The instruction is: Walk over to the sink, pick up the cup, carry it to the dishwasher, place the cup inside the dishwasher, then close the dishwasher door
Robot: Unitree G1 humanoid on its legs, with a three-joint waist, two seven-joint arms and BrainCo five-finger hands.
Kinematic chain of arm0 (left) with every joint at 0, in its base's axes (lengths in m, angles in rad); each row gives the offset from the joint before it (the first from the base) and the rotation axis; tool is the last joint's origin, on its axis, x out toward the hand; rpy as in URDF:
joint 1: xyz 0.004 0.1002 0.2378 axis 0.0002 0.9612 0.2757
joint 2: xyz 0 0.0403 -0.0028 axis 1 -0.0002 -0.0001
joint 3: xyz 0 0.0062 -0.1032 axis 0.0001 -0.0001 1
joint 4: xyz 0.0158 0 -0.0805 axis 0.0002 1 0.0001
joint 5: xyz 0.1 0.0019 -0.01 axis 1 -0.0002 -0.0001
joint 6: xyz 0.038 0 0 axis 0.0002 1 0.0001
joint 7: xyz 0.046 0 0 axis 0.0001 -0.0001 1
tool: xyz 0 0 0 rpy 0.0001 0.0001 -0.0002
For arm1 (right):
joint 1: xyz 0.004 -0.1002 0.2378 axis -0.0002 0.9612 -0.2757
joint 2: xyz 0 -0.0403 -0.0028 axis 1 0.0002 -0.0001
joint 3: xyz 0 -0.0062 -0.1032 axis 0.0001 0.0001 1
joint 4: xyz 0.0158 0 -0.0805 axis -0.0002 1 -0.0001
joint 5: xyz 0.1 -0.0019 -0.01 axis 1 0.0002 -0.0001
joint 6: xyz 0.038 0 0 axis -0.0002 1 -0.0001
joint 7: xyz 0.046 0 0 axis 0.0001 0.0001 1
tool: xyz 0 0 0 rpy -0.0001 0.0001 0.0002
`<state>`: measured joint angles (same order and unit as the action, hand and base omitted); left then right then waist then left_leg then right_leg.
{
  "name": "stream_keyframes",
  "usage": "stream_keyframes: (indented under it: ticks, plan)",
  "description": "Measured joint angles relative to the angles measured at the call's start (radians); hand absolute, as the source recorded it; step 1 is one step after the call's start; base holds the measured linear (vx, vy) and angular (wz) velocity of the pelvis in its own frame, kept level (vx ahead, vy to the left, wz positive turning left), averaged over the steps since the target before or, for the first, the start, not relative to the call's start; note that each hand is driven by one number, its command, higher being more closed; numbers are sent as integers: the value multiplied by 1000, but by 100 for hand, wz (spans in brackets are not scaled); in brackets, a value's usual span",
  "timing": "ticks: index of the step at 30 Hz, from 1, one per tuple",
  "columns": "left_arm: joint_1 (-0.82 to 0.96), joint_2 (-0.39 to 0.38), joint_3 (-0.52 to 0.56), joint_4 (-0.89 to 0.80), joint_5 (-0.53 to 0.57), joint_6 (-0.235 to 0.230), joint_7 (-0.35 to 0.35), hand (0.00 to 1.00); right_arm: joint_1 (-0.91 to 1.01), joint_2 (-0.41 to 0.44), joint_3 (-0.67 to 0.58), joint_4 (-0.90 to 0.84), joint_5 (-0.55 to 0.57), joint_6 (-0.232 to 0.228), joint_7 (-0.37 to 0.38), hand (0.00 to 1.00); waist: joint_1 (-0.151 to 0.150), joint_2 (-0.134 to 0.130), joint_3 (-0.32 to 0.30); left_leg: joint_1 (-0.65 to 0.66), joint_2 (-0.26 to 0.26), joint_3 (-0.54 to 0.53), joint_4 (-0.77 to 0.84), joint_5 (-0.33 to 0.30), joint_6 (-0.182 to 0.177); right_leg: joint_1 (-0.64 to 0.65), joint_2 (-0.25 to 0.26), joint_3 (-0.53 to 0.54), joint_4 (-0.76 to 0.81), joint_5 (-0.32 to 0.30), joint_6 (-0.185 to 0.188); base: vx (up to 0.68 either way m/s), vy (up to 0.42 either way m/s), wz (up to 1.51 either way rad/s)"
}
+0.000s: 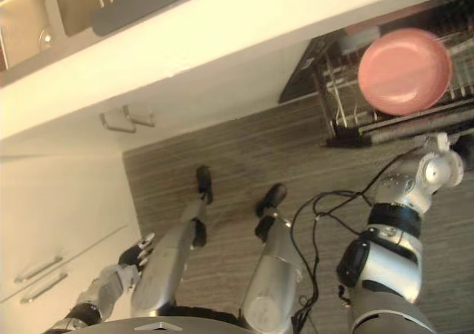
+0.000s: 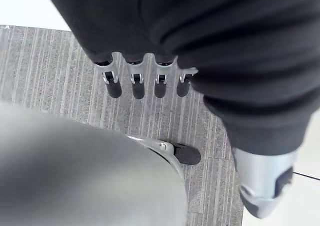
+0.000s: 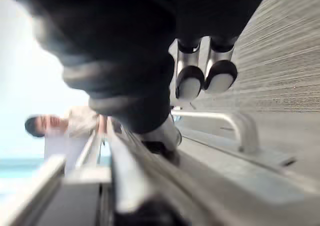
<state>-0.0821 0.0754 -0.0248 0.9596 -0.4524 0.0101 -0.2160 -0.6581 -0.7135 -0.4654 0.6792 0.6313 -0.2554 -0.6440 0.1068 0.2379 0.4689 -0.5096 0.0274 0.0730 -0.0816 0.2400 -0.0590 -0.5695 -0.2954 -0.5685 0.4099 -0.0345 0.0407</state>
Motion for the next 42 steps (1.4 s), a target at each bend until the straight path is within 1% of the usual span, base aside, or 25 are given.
stream_keyframes:
  ticks: [1,2,4,6,8,9,11,12,14,15,18,19,21,22,23,24,25,27,30,32,34,35,36,38,42]
  plan:
    - [2,-2,-6,10,1,-8,-10,0,-32,-12,34,28,-12,26,14,100,14,15,-10,-15,3,-26,-1,0,0,-3,3,-23,2,-4,-9,-55,-69,30]
    - [2,-3,-15,15,3,-11,-11,0,-46,-14,53,36,-15,35,26,100,21,23,-17,-22,5,-34,-1,0,0,-3,4,-32,4,-9,-16,-50,-80,48]
    - [12,-10,-27,16,3,-19,-24,0,-106,-38,63,68,-24,37,23,100,56,50,-36,-45,13,-48,-1,0,0,-11,-2,-69,26,-29,-35,-38,-94,48]
    - [27,-9,-26,16,2,-26,-33,0,-141,-62,109,83,-50,40,35,100,66,52,-38,-58,16,-50,-1,2,0,-22,-11,-82,53,-49,-42,-8,-78,28]
    - [33,-9,-35,16,2,-34,-39,0,-180,-71,170,83,-53,42,72,100,87,59,-43,-66,16,-79,-1,51,7,-31,-24,-100,104,-84,-46,12,-57,22]
    - [33,-9,-38,14,2,-38,-40,0,-189,-73,187,83,-57,42,80,100,90,59,-43,-67,15,-82,-1,54,6,-31,-30,-106,116,-94,-46,31,-60,34]
    - [34,-8,-49,14,-1,-58,-53,0,-213,-67,166,128,-56,41,52,100,106,60,-44,-72,12,-101,-1,74,13,-30,-45,-123,152,-115,-51,41,-52,41]
    - [35,-6,-56,14,-1,-70,-58,0,-213,-78,169,159,-53,35,53,100,107,60,-44,-84,5,-114,-1,80,13,-35,-57,-134,173,-127,-53,50,-36,37]
    - [36,-3,-62,12,-6,-88,-63,0,-215,-78,170,159,-48,-8,44,100,102,60,-44,-104,-2,-130,0,91,10,-54,-65,-133,194,-132,-52,28,-19,24]
    - [37,-3,-67,11,-6,-99,-70,0,-220,-81,169,159,-48,-9,44,100,104,60,-44,-106,-4,-130,2,93,9,-59,-65,-131,198,-132,-53,-39,8,5]
    - [37,10,-106,-1,-10,-154,-96,0,-269,-93,172,205,-47,-3,39,100,121,63,-45,-114,1,-133,-1,92,12,-67,-63,-131,192,-139,-46,-100,21,-4]
    - [37,18,-128,-6,-15,-178,-99,0,-286,-109,186,227,-46,-2,30,100,136,65,-47,-123,9,-135,-1,91,11,-74,-52,-131,185,-138,-43,-113,6,-12]
    - [37,23,-146,-13,-16,-195,-104,0,-300,-128,191,241,-41,-2,28,100,158,73,-53,-142,28,-129,-1,65,-12,-81,-22,-135,151,-128,-27,-99,14,-9]
    - [36,25,-158,-29,-17,-198,-106,0,-300,-141,191,241,-40,-2,28,100,164,70,-51,-153,31,-112,6,6,-56,-82,-11,-132,104,-118,-11,-57,23,10]
    - [36,24,-166,-36,-17,-200,-112,0,-301,-150,191,240,-40,0,29,100,164,67,-49,-159,25,-92,27,14,-40,-81,-15,-133,89,-116,-11,-28,3,5]
    - [47,20,-177,-42,-17,-207,-125,0,-301,-159,200,239,-39,7,34,0,170,70,-51,-145,20,-86,89,27,-1,-80,-15,-126,85,-98,-5,32,-20,0]
    - [54,21,-174,-48,-19,-216,-127,0,-294,-158,217,235,-38,21,40,0,161,72,-52,-121,9,-84,70,30,26,-79,-22,-110,103,-78,-6,40,-11,-4]
    - [56,21,-173,-49,-44,-236,-133,0,-260,-155,213,224,-44,33,68,0,152,72,-52,-105,7,-92,58,35,25,-71,-18,-94,95,-70,-24,37,-13,7]
    - [62,20,-171,-57,-88,-223,-159,0,-144,-101,208,129,-101,68,161,0,124,63,-46,-57,7,-94,26,42,22,-36,-15,-95,92,-82,-42,79,-80,7]
    - [77,21,-148,-89,-101,-200,-160,0,-54,6,209,74,-129,95,224,0,87,38,-28,7,8,-83,4,43,24,16,-14,-91,95,-94,-50,119,-93,-3]
    - [78,22,-109,-108,-146,-170,-170,0,32,103,214,30,-132,119,271,0,57,0,0,57,10,-70,5,36,19,55,-11,-76,102,-98,-54,133,-99,-10]
    - [79,22,-82,-123,-173,-147,-173,0,91,172,214,-6,-155,127,282,0,30,-24,17,81,10,-68,5,30,19,80,-7,-70,99,-100,-51,132,-90,-11]
    - [79,23,-63,-129,-177,-133,-174,0,143,218,213,-30,-179,127,289,0,15,-42,29,97,12,-62,5,24,17,94,-1,-60,93,-100,-51,117,-77,-17]
    - [81,35,-11,-130,-184,-103,-164,0,257,327,213,-81,-210,127,293,0,-7,-91,58,145,18,-35,4,4,17,129,12,-32,74,-99,-48,88,-56,-33]
    - [98,62,26,-114,-192,-37,-145,0,473,483,232,-112,-247,127,302,0,-33,-141,58,262,35,10,4,-30,8,244,52,1,4,-81,-34,82,-12,-37]
